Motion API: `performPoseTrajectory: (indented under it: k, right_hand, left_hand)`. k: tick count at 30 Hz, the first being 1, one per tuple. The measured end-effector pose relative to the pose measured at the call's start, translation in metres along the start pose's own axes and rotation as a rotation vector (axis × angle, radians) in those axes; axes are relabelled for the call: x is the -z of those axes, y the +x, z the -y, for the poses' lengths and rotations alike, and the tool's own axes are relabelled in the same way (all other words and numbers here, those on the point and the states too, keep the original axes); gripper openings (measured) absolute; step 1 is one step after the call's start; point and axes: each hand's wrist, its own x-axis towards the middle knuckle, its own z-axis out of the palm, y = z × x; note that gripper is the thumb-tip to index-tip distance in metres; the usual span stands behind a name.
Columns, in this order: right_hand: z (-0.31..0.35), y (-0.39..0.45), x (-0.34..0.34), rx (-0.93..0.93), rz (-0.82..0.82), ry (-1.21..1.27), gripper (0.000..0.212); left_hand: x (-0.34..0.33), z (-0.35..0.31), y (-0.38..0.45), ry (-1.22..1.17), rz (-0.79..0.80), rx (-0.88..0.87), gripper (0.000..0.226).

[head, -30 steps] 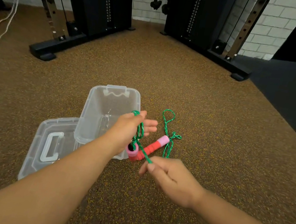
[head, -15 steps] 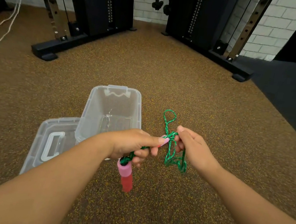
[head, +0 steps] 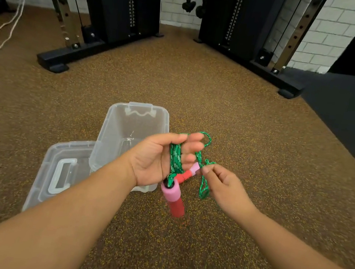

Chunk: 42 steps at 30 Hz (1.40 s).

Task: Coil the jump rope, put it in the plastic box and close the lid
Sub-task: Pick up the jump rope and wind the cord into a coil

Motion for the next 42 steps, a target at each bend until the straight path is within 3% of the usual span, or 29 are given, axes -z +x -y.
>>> performPoseTrajectory:
  k: [5, 10, 15, 25, 29, 32, 35, 39, 42]
  right_hand:
    - [0.01, -0.012, -0.009, 0.115, 0.115, -0.316, 0.025]
    - [0.021, -0.023, -0.014, 0.257, 0.212, -0.517, 0.035]
    - [0.033, -0.028, -0.016, 0.393, 0.191, -0.532, 0.051]
    - [0.055, -0.016, -0.001, 0.44, 0.079, -0.302, 0.022]
    - [0.06, -0.005, 0.01, 0.395, 0.046, -0.205, 0.016]
    - [0.058, 0.003, 0.018, 0.344, 0.038, -0.166, 0.018]
    - [0.051, 0.007, 0.023, 0.269, 0.045, -0.118, 0.024]
    - [0.039, 0.008, 0.013, 0.175, 0.053, -0.008, 0.026]
    - [0.028, 0.006, 0.0, 0.113, 0.017, 0.095, 0.029]
  left_hand:
    - [-0.001, -0.001, 0.007, -0.031, -0.174, -0.222, 0.021]
    - [0.0, -0.002, 0.009, -0.021, -0.332, -0.3, 0.025]
    - [-0.001, -0.005, 0.009, -0.009, -0.339, -0.203, 0.051]
    - [-0.001, 0.003, 0.006, 0.302, -0.253, 0.04, 0.091]
    - [-0.004, 0.006, -0.002, 0.501, -0.053, 0.204, 0.102]
    - [-0.002, 0.006, -0.005, 0.533, 0.118, 0.371, 0.098]
    - [0.0, 0.004, -0.01, 0.568, 0.229, 0.443, 0.074]
    - [-0.007, 0.006, -0.015, 0.515, 0.204, 0.321, 0.035]
    - [-0.007, 0.003, -0.01, 0.339, 0.09, 0.181, 0.033]
